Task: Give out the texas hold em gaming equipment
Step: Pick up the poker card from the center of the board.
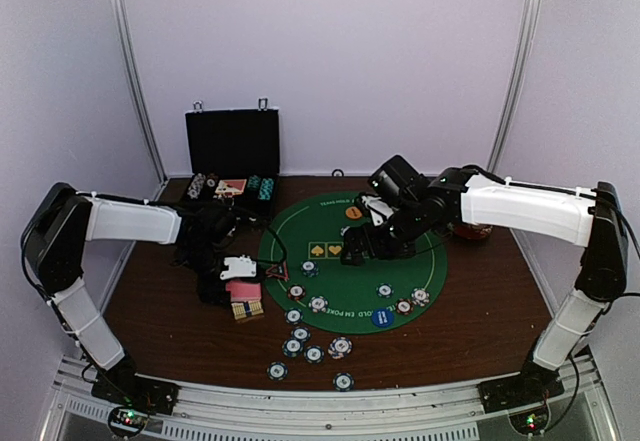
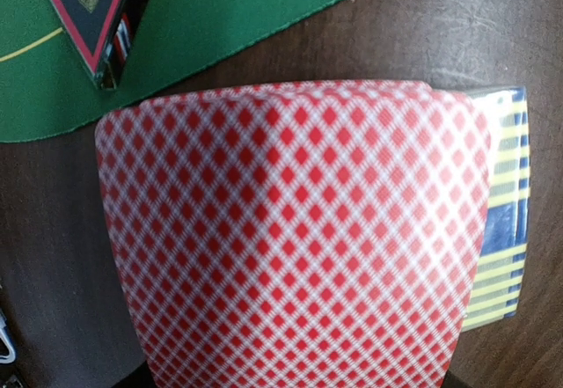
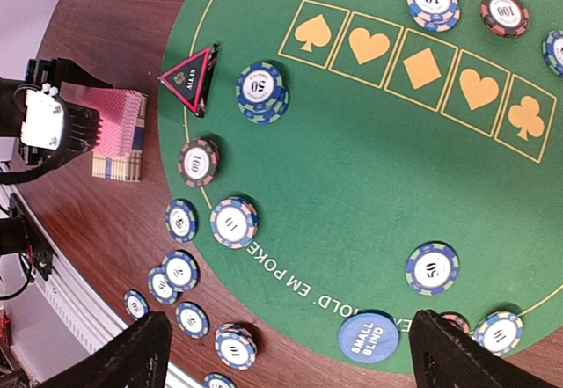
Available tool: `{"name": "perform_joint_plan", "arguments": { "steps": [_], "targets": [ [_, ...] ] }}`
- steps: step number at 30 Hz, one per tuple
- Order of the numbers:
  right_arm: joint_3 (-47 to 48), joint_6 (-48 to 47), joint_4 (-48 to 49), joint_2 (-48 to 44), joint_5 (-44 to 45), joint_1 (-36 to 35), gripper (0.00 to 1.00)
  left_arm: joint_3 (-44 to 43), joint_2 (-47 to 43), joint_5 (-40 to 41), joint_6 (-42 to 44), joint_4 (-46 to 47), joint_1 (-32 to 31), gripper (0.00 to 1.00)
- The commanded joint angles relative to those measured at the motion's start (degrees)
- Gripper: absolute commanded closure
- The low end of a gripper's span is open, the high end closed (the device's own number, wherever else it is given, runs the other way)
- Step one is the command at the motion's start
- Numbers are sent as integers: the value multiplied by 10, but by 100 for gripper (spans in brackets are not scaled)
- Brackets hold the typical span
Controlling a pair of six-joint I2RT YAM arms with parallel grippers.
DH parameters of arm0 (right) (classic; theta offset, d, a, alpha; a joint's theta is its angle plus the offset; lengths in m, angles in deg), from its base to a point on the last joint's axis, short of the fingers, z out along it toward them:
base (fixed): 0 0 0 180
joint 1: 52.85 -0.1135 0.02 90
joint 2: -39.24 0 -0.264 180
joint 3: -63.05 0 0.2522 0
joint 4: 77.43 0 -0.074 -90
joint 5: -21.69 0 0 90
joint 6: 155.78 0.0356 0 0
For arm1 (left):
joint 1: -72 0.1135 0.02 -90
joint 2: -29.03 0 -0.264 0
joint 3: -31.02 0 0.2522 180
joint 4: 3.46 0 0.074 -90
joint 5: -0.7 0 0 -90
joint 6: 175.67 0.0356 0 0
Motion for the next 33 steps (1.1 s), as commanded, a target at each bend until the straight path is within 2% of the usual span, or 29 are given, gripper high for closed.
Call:
{"name": "perform_joint_plan", "arguments": {
  "steps": [1, 4, 9, 33],
  "targets": [
    [-1, 16, 24, 12, -21, -7, 2, 12, -15, 9, -1, 36, -2, 63],
    [1, 22, 31, 18, -32, -8, 3, 18, -19, 8, -1, 44, -2, 72],
    [2, 34, 52, 29, -54, -8, 4, 17, -30, -1, -6, 43, -2, 100],
    [2, 57, 86, 50, -104, -9, 7, -20, -67, -63, -23, -9, 8, 100]
  ]
}}
